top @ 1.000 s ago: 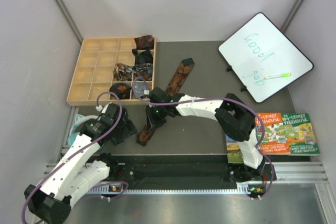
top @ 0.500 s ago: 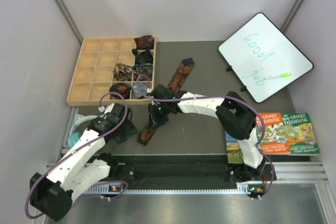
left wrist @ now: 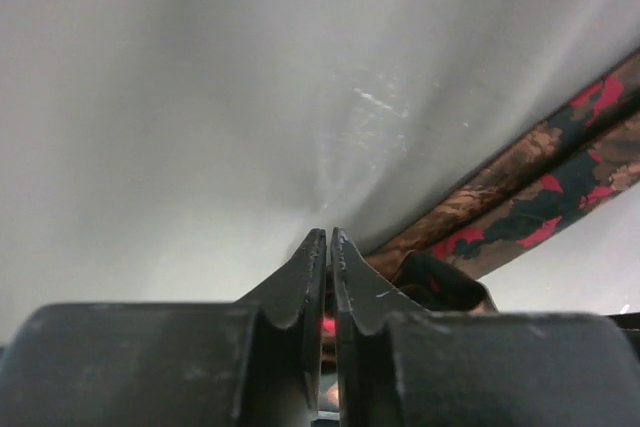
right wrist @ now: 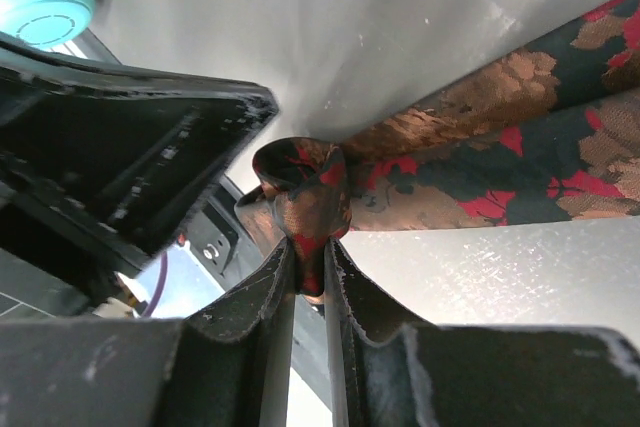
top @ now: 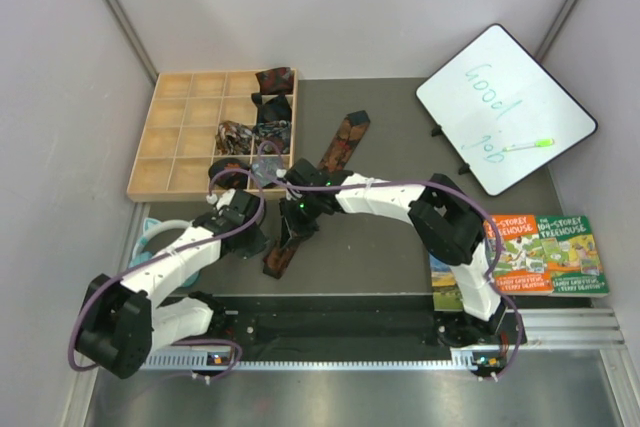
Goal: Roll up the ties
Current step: Roll the tie at the center of the board.
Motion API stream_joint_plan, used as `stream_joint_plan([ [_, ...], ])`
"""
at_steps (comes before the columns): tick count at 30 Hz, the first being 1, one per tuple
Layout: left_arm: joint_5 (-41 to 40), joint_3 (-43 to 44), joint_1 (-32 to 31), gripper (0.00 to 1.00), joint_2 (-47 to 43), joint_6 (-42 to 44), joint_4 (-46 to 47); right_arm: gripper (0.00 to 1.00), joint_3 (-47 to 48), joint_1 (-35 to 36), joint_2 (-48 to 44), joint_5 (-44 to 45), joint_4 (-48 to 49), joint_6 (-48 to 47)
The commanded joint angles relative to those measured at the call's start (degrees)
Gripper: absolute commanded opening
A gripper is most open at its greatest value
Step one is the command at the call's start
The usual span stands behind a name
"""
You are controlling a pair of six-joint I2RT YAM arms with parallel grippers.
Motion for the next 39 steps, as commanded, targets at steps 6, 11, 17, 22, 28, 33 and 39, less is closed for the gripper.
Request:
stream_joint_plan([
  [6, 8.1, -4.2, 0.2, 0.00, 0.7, 1.2, 9.2, 0.15, 2.6, -1.1, 2.3, -0.7, -1.5, 1.4],
  [11, 14.8, -6.7, 0.1, 0.00, -1.7, 0.3, 9.6, 0.18, 2.8, -1.6, 2.3, -0.5, -2.1, 1.9],
  [17, 16.2, -6.9, 0.1, 0.00, -7.6, -0.3, 5.0, 0.18, 2.6, -2.1, 1.6, -1.0, -1.4, 3.0],
  [22, 18.2, -6.1, 0.1, 0.00, -8.7, 0.5, 3.1, 0.18, 3.1, -2.0, 1.8, -3.2, -0.6, 4.7],
  [28, 13.3, -5.4, 0.1, 0.14, -5.7, 3.1, 1.5, 0.18, 3.4, -2.3, 0.2, -4.3, -2.7, 7.7],
  [33, 13.3, -5.9, 0.1, 0.23, -2.2, 5.0, 4.7, 0.11, 2.1, -3.0, 0.0, -10.2, -1.3, 12.0],
  [39, 14.0, -4.7, 0.1, 0.23, -2.5, 5.6, 4.7, 0.06, 2.1, -3.7, 1.1, -9.6, -1.8, 12.9],
])
